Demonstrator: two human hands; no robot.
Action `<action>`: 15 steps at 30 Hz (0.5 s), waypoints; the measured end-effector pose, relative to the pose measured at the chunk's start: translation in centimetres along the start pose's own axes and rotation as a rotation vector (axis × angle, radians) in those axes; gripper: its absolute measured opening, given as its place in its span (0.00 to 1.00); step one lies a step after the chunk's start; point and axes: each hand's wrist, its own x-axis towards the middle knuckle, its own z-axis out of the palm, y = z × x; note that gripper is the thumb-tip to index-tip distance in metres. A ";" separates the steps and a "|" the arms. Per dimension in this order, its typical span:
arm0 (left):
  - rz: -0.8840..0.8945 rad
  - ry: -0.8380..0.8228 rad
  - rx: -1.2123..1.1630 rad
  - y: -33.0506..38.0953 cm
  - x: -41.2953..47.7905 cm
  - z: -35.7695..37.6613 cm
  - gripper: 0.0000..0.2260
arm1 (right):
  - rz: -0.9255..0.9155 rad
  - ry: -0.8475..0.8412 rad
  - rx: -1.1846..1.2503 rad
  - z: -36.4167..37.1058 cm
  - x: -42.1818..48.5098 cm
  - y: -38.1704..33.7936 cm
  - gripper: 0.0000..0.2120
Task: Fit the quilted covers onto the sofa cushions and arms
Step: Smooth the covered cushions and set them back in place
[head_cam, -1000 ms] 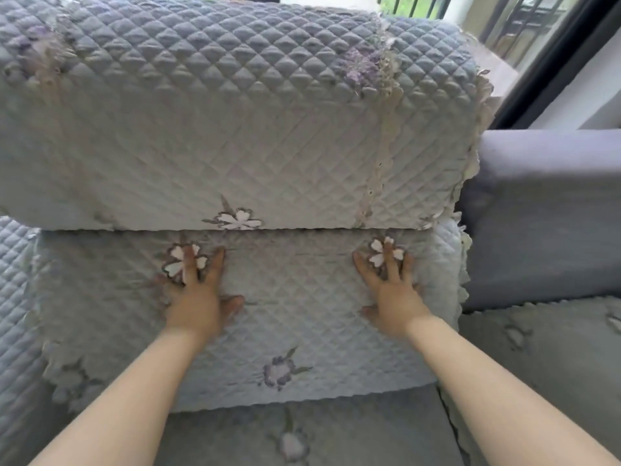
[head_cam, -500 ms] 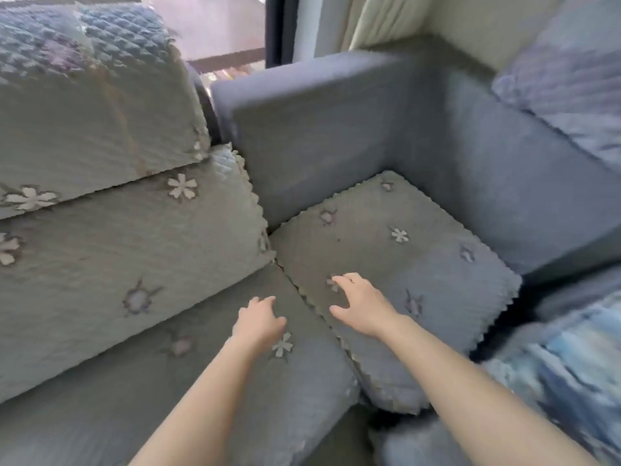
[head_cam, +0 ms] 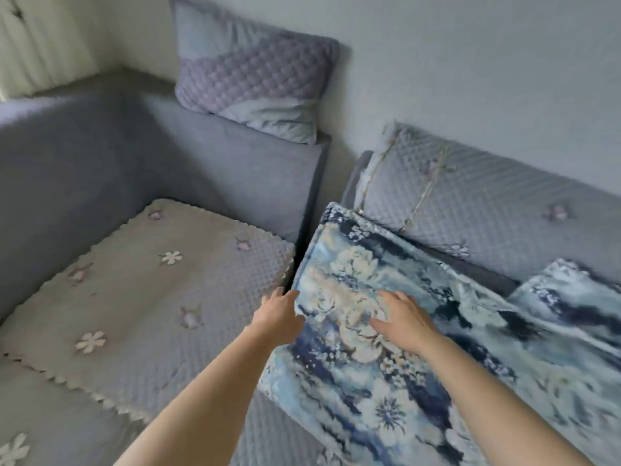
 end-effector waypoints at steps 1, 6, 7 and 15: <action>0.048 -0.019 0.029 3.7 1.7 1.5 0.27 | 0.061 0.006 -0.005 -0.9 0.4 4.0 0.36; 0.188 -0.068 0.120 14.6 7.6 6.8 0.31 | 0.224 0.083 -0.046 -1.9 3.2 16.1 0.38; 0.209 -0.075 0.126 16.0 8.5 7.6 0.31 | 0.248 0.091 -0.062 -2.0 4.0 17.8 0.39; 0.278 -0.037 0.212 21.8 14.0 11.6 0.37 | 0.394 -0.034 -0.167 1.6 8.5 26.5 0.59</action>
